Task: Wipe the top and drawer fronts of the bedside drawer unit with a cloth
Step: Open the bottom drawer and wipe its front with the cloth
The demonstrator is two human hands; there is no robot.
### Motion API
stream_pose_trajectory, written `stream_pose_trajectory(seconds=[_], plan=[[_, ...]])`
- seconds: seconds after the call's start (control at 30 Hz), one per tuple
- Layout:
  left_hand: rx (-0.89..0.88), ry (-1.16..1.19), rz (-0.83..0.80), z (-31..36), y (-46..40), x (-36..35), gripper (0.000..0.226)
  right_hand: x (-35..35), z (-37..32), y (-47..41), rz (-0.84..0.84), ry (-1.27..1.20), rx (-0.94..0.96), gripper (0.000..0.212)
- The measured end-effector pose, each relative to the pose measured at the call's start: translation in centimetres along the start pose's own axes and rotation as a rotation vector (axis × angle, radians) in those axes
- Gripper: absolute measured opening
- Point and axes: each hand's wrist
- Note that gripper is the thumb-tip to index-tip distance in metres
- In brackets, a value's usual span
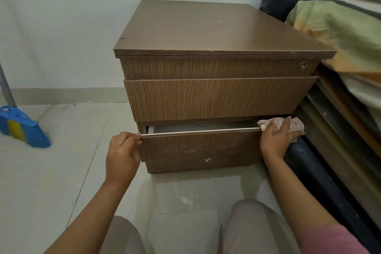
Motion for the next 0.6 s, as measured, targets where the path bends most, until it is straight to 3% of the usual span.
stream_pose_trajectory(seconds=[0.17, 0.37, 0.6], plan=[[0.009, 0.002, -0.002, 0.2, 0.0, 0.1, 0.018, 0.3, -0.3, 1.0, 0.030, -0.072, -0.001, 0.059], [0.011, -0.002, -0.007, 0.4, 0.0, 0.2, 0.017, -2.2, 1.1, 5.0, -0.106, -0.041, 0.231, 0.064], [0.006, -0.012, -0.022, 0.3, -0.1, 0.3, 0.018, -1.1, 0.9, 2.4, -0.014, -0.049, 0.108, 0.059]])
Point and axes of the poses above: each hand's wrist, its own y-axis away from the middle knuckle, its own x-axis out of the back of the hand, z = x × y, and after that the axes turned 8 degrees about -x, right-handed
